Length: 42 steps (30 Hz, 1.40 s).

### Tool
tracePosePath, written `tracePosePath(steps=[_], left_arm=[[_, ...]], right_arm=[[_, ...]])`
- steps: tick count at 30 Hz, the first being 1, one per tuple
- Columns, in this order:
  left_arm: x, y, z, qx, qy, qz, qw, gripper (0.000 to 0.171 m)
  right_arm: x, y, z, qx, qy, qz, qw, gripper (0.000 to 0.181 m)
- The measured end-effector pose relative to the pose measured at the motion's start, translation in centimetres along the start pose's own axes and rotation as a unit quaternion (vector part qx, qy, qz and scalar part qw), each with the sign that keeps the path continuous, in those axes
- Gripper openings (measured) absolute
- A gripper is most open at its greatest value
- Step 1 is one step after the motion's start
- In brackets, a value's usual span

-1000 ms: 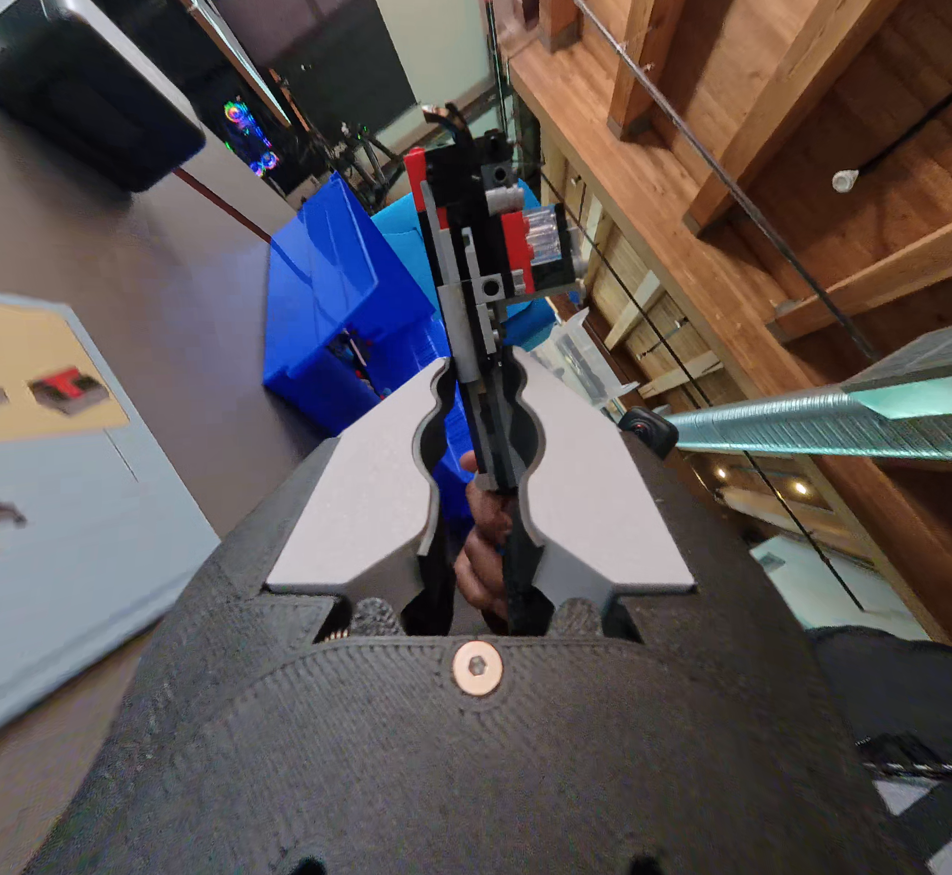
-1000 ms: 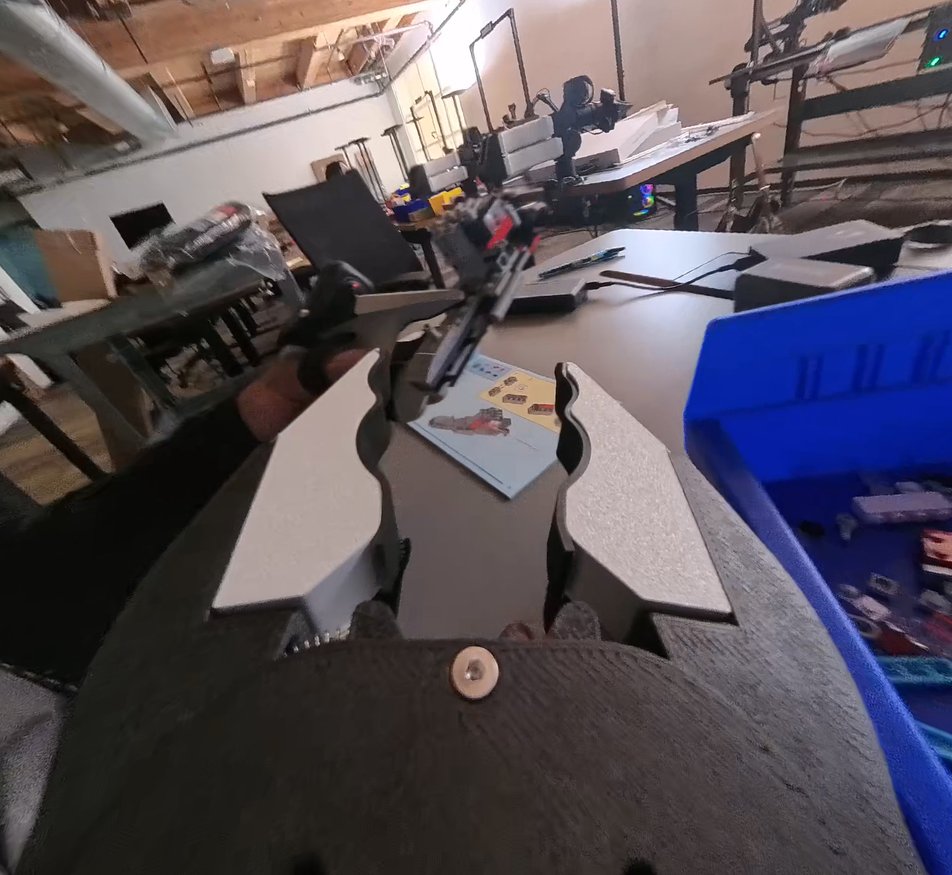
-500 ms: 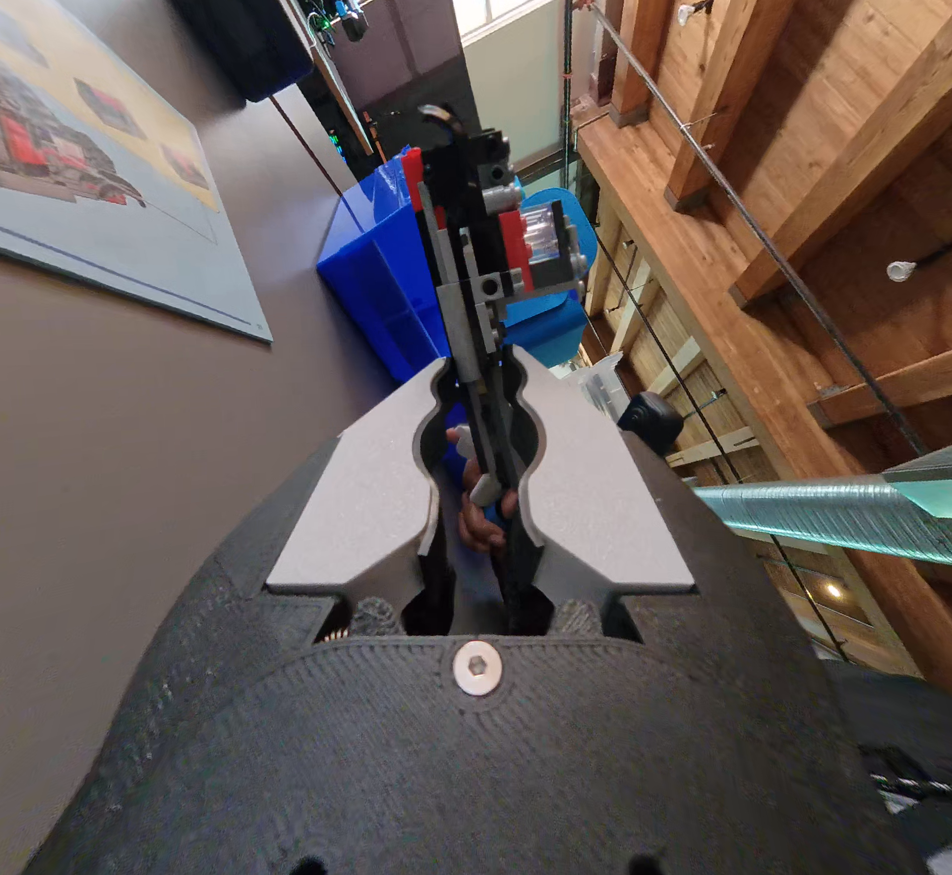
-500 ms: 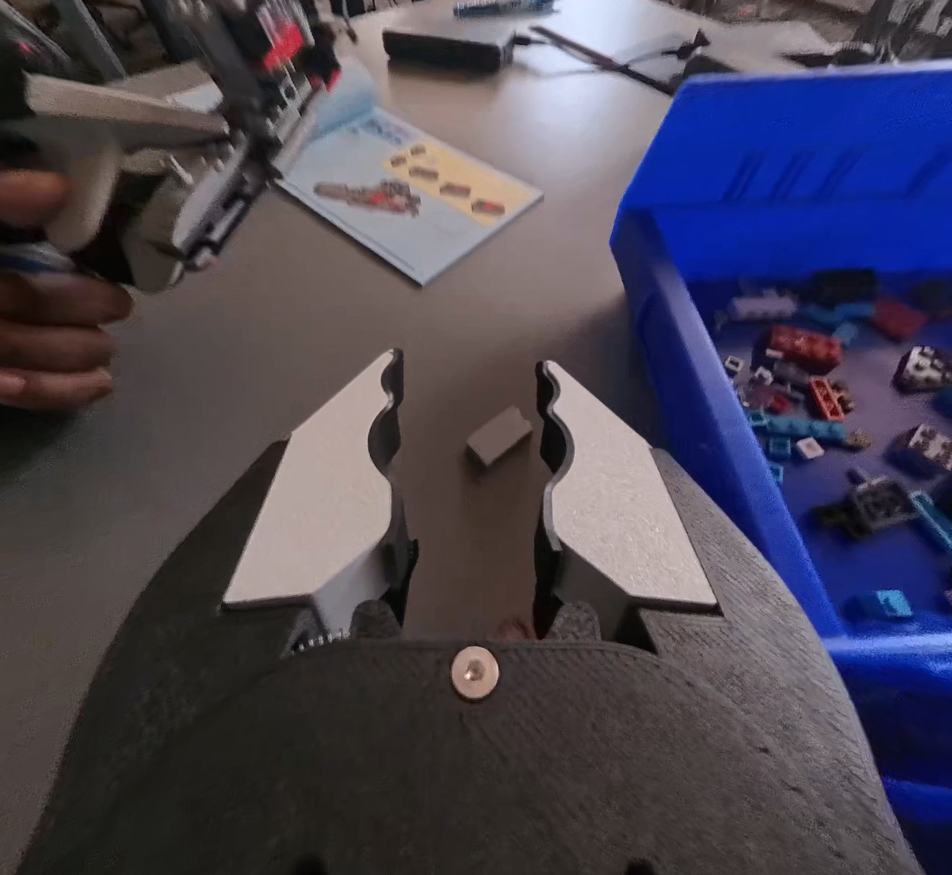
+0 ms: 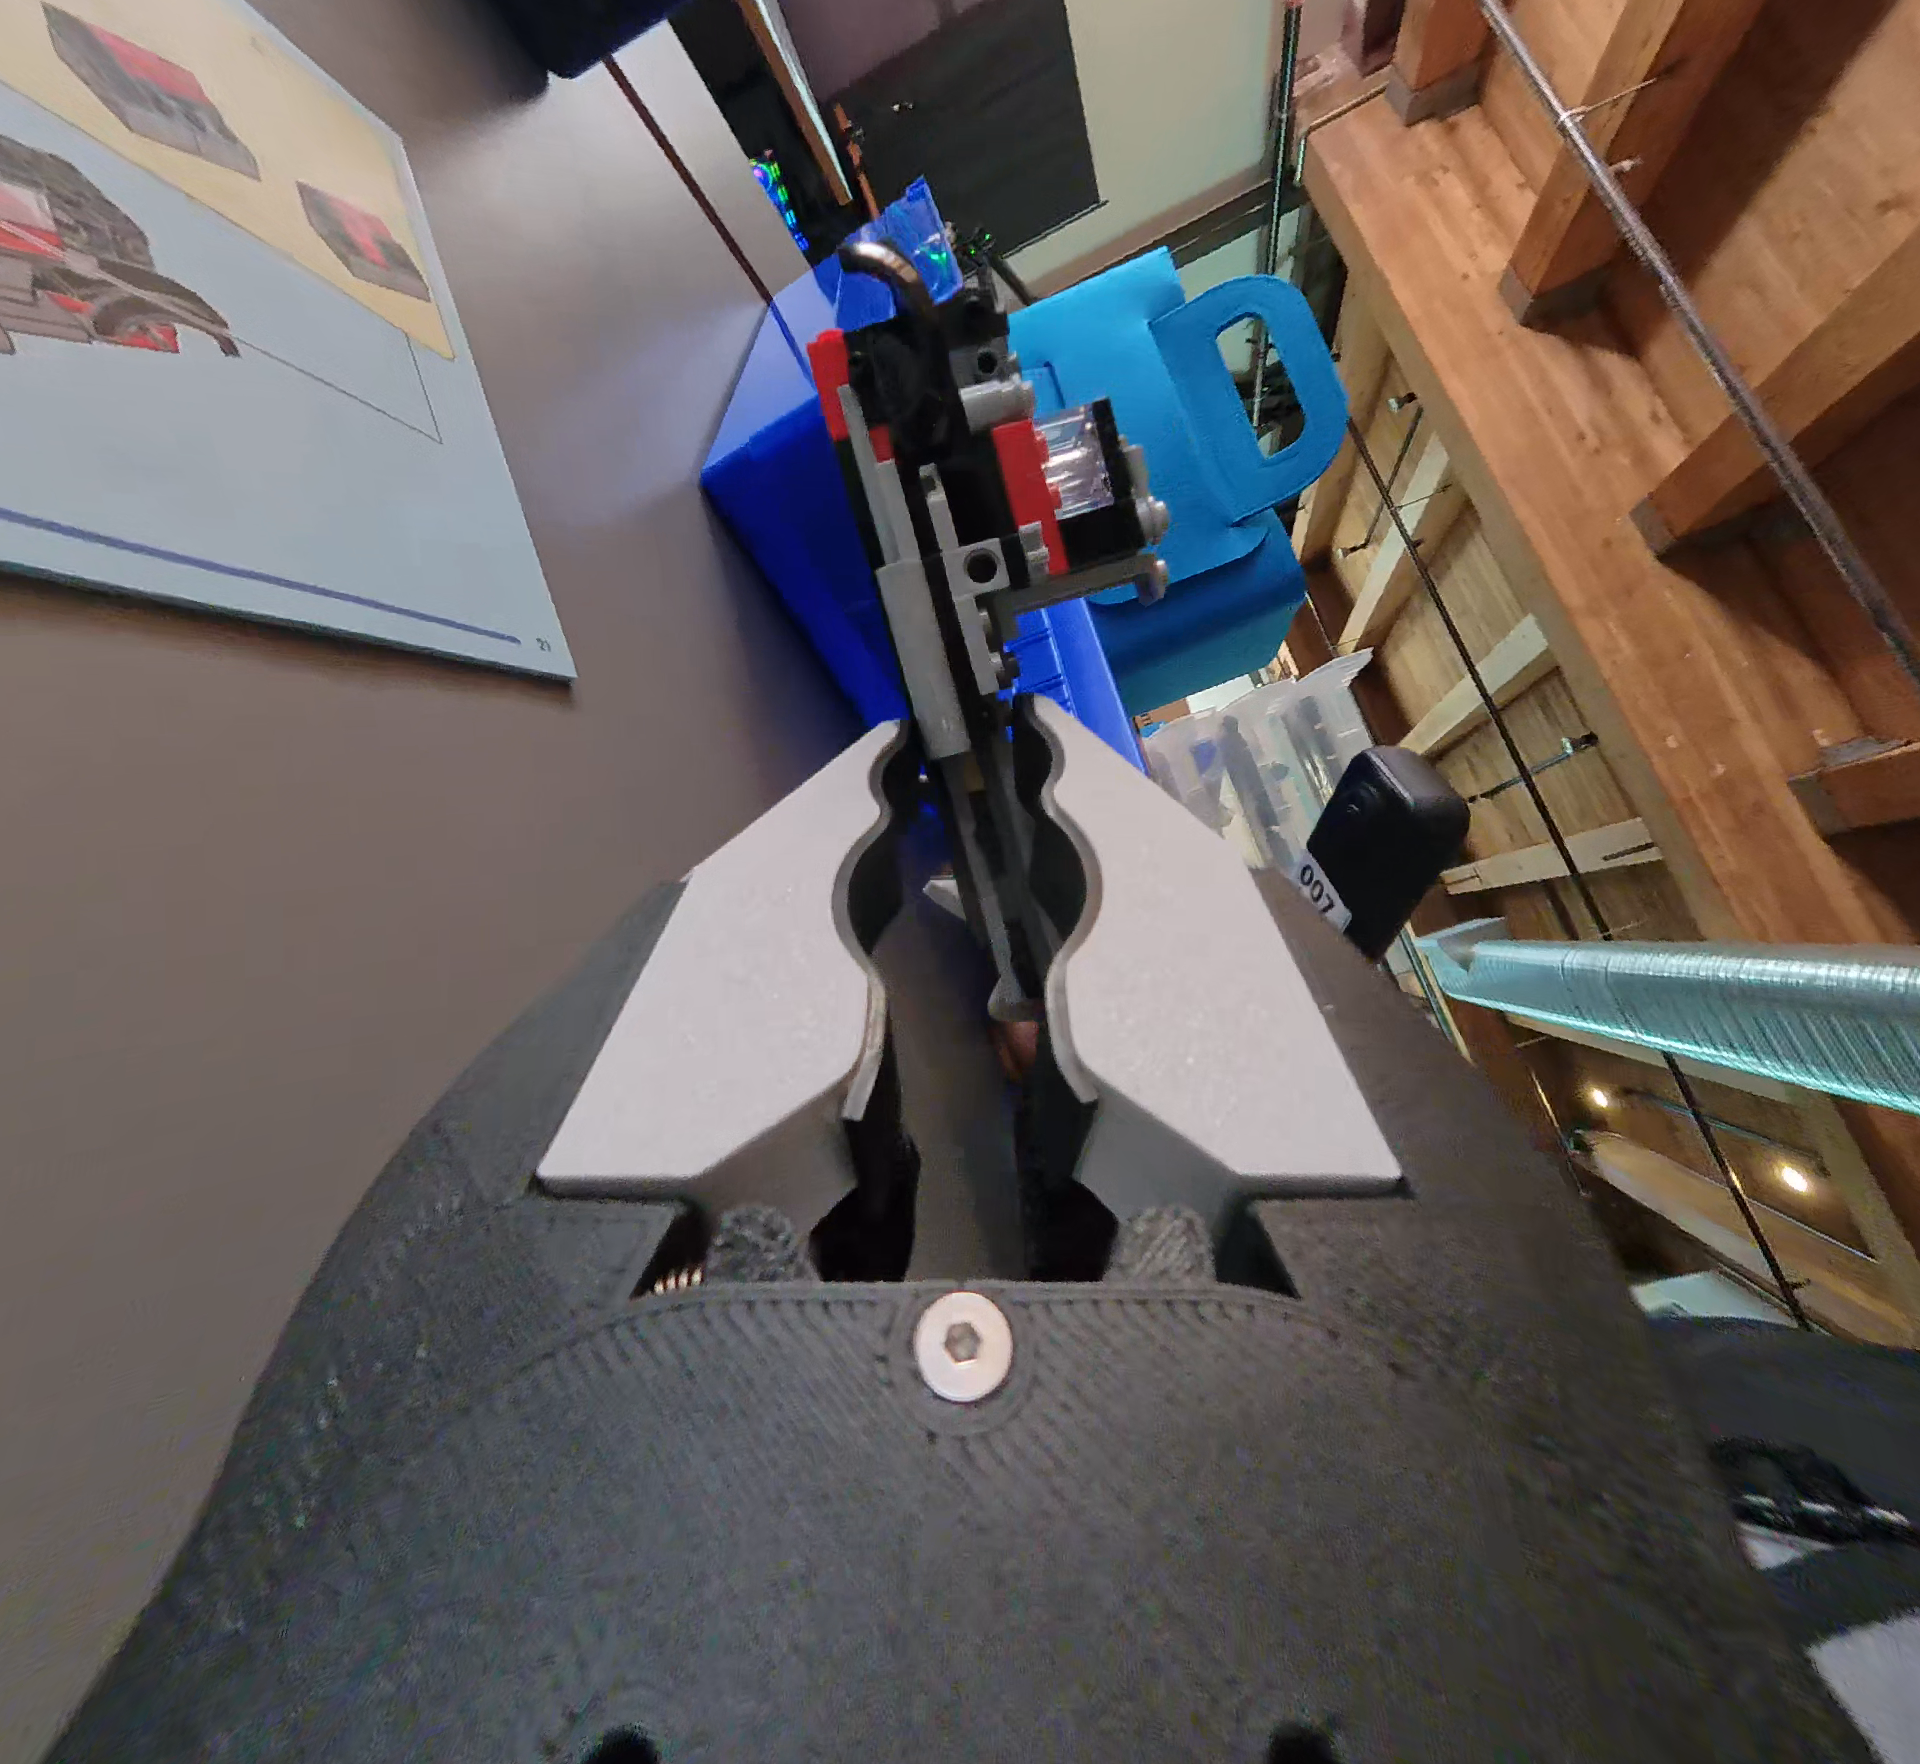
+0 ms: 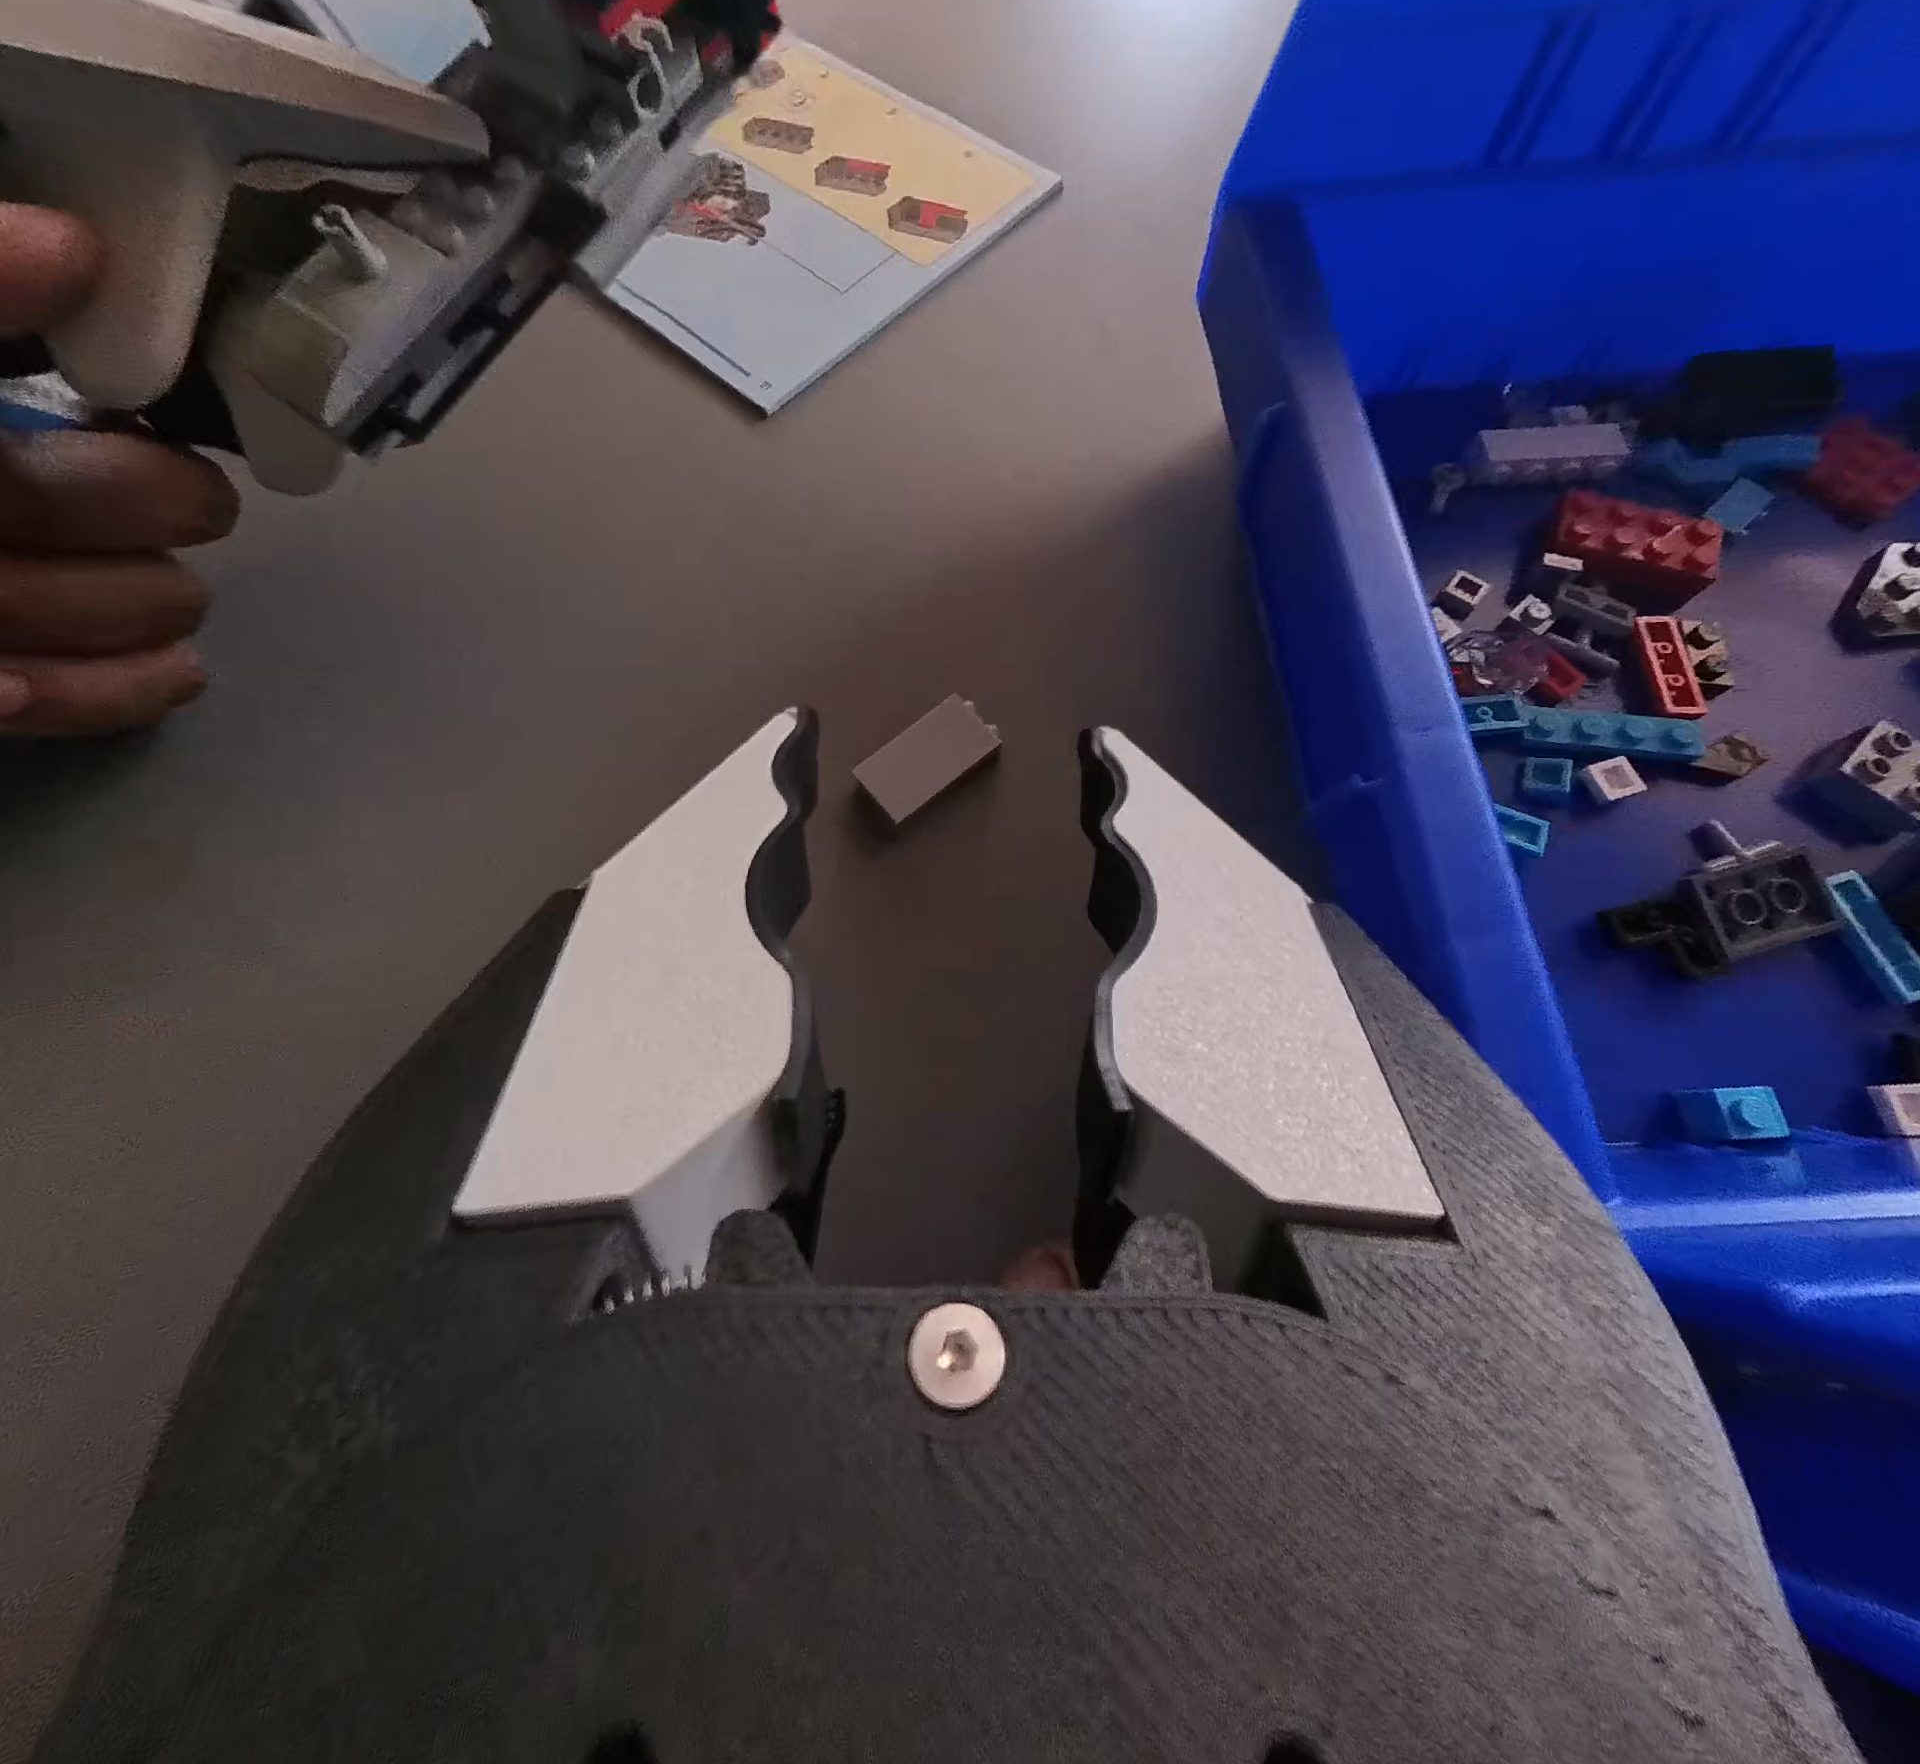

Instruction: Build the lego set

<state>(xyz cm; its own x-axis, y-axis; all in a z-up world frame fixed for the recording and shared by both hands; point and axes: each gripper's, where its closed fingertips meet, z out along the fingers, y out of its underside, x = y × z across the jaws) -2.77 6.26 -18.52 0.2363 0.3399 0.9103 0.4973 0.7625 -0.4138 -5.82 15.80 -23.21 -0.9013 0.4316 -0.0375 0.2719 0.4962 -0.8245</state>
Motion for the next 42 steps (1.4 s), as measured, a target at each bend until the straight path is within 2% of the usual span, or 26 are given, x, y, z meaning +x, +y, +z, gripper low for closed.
tracePosePath(steps=[14,25,31,37,39,42], left_arm=[[-0.4,1.2,2.7,-0.039,-0.01,-0.007,0.999,0.019],[-0.2,0.9,2.4,-0.037,0.004,-0.018,0.999,0.019],[-0.4,0.6,2.9,-0.042,0.008,-0.031,0.999,0.019],[0.0,0.2,3.9,-0.044,0.021,-0.023,0.999,0.019],[0.1,0.3,4.1,-0.045,0.025,-0.019,0.998,0.019],[0.4,0.4,4.3,-0.047,0.038,-0.021,0.998,0.019]], right_arm=[[-0.2,1.2,-0.1,-0.032,-0.019,-0.013,0.999,0.049],[-0.9,1.6,0.7,-0.057,-0.021,-0.044,0.997,0.043],[-1.6,2.2,1.2,-0.079,-0.028,-0.073,0.994,0.018],[-3.1,2.2,1.1,-0.075,-0.055,-0.119,0.989,0.012],[-3.5,2.2,0.9,-0.065,-0.059,-0.133,0.987,0.005],[-4.0,1.8,0.3,-0.044,-0.071,-0.139,0.987,0.005]])
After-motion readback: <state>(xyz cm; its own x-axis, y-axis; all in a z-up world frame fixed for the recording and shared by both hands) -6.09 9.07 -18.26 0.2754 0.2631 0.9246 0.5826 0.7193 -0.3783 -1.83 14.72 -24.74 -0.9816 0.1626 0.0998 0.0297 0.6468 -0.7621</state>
